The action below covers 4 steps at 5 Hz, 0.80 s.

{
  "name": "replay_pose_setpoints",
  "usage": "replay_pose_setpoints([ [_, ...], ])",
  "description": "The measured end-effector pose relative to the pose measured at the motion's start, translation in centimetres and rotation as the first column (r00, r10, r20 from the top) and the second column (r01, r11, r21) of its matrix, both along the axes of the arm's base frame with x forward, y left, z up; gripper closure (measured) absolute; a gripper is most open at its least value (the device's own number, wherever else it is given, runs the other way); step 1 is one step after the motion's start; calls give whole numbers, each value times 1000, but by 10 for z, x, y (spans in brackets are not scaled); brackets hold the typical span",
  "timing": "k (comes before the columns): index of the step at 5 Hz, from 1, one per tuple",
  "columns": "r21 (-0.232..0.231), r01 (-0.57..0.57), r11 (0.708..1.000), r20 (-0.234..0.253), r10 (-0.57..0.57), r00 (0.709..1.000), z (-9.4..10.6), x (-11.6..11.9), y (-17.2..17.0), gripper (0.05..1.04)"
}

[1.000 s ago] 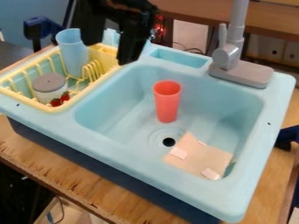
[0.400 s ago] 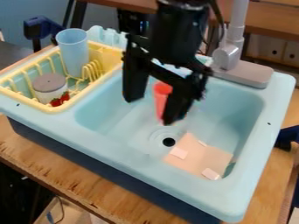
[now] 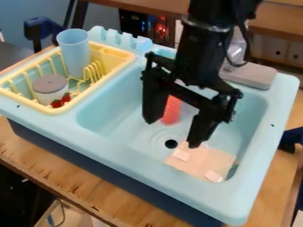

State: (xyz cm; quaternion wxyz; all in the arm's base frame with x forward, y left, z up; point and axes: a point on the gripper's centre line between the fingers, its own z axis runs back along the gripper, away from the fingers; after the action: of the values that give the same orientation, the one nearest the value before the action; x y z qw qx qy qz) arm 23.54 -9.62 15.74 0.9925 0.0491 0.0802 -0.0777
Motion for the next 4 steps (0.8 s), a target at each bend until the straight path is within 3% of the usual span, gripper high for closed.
replay_pose_setpoints([
  [2,37,-56,998,-6,56,998,-22,11,-1,83],
  [4,43,-52,998,-17,53,998,-39,18,-4,83],
])
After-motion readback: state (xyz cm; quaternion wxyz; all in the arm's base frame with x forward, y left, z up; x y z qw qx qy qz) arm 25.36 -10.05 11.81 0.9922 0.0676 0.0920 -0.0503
